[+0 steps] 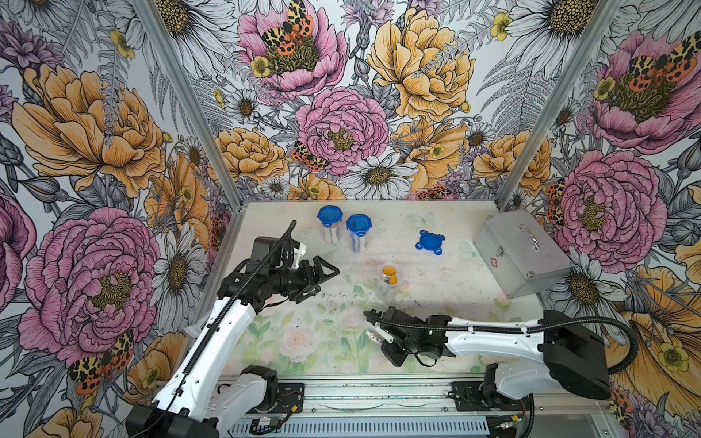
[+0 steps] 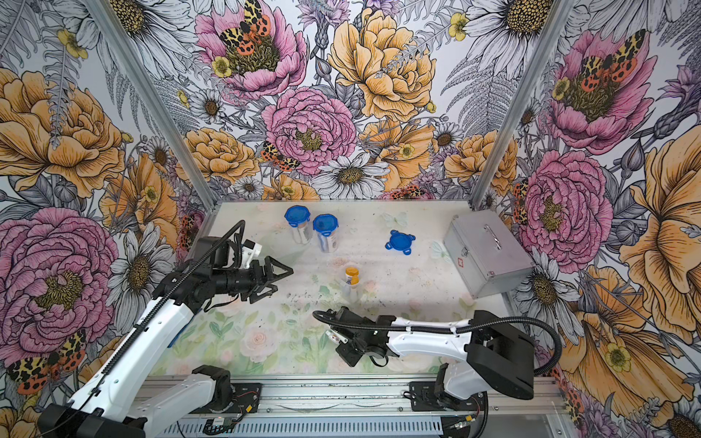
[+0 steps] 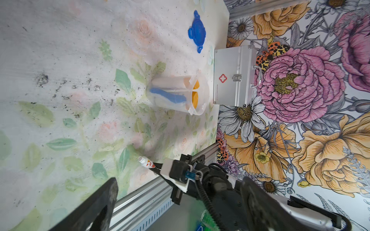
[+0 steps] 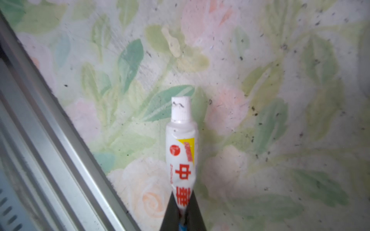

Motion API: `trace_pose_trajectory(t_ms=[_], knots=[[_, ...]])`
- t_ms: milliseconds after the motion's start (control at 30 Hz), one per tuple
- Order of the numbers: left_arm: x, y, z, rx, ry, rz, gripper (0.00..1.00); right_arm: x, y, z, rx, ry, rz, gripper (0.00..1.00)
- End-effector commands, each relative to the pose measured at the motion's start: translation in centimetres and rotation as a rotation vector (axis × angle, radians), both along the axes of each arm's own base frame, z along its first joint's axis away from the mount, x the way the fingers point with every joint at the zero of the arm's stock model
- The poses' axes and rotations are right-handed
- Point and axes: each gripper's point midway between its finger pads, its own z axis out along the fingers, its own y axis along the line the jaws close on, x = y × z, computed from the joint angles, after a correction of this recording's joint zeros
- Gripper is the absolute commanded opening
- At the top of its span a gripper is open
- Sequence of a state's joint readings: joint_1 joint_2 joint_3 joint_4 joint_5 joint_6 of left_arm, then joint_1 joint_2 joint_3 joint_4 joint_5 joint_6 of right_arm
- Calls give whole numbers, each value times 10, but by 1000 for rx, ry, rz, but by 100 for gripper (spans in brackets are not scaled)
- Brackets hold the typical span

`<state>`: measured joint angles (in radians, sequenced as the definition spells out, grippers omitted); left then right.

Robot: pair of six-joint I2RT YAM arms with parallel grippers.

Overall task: Pack away toiletry kits
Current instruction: Pick up the toiletry item from the center of the board.

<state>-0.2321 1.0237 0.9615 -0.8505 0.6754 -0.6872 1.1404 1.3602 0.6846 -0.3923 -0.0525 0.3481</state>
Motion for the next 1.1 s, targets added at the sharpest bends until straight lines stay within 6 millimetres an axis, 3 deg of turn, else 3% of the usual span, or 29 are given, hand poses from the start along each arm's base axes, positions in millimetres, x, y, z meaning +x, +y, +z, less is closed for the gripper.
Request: trace_pose_trajectory(t_ms=[0, 200, 467, 833, 1067], knots=[[-7, 0, -16, 54, 13, -44, 95, 5, 9, 36, 112, -35, -31, 0], [-14, -35, -17, 113, -12, -181, 95, 21, 9, 88, 265, -74, -123, 0], [-13, -87, -3, 51, -74, -272, 91, 45, 8, 124, 352, -109, -182, 0], [-2, -119, -9, 18, -101, -305, 77, 60, 11, 146, 387, -156, -197, 0], [3, -128, -9, -2, -107, -323, 52, 63, 11, 147, 391, -160, -213, 0]])
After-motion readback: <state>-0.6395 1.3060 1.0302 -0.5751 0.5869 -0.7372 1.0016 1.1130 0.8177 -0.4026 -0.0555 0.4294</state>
